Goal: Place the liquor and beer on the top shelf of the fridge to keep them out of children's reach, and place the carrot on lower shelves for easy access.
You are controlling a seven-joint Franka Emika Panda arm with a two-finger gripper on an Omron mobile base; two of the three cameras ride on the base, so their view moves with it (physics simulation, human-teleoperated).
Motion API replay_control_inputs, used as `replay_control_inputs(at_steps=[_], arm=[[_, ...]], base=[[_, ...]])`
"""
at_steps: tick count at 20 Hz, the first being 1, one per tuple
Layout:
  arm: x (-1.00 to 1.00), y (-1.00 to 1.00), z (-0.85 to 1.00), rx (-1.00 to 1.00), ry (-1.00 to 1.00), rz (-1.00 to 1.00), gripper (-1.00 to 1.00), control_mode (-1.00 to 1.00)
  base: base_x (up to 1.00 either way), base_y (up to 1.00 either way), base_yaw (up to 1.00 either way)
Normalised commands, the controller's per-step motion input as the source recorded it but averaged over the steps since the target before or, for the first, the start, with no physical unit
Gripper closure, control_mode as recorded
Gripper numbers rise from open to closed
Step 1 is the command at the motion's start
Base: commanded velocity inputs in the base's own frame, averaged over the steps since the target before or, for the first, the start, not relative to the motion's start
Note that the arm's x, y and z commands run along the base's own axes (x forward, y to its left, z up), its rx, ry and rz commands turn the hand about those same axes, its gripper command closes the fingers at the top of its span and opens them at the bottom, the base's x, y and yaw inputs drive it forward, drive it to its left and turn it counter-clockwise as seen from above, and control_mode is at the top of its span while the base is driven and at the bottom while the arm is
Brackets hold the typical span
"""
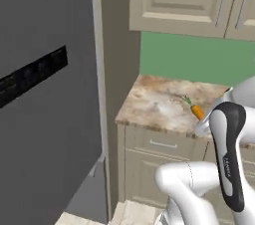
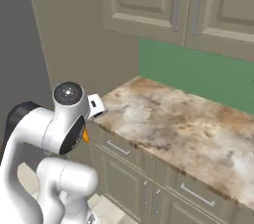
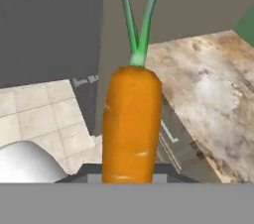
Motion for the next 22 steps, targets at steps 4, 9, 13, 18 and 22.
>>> replay_control_inputs(at_steps=[4,9,13,18,22], arm=[[0.00,0.00,0.00,0.00,0.00,0.00,1.00,1.00],[0.00,0.00,0.00,0.00,0.00,0.00,1.00,1.00],[0.00,0.00,0.00,0.00,0.00,0.00,1.00,1.00],[0.00,0.00,0.00,0.00,0.00,0.00,1.00,1.00],[0.00,0.00,0.00,0.00,0.00,0.00,1.00,1.00]], base=[[-0.61,0.07,0.73],[-0.54,0.48,0.77],[-0.56,0.56,0.79],[-0.58,0.57,0.76],[-0.22,0.71,0.61]])
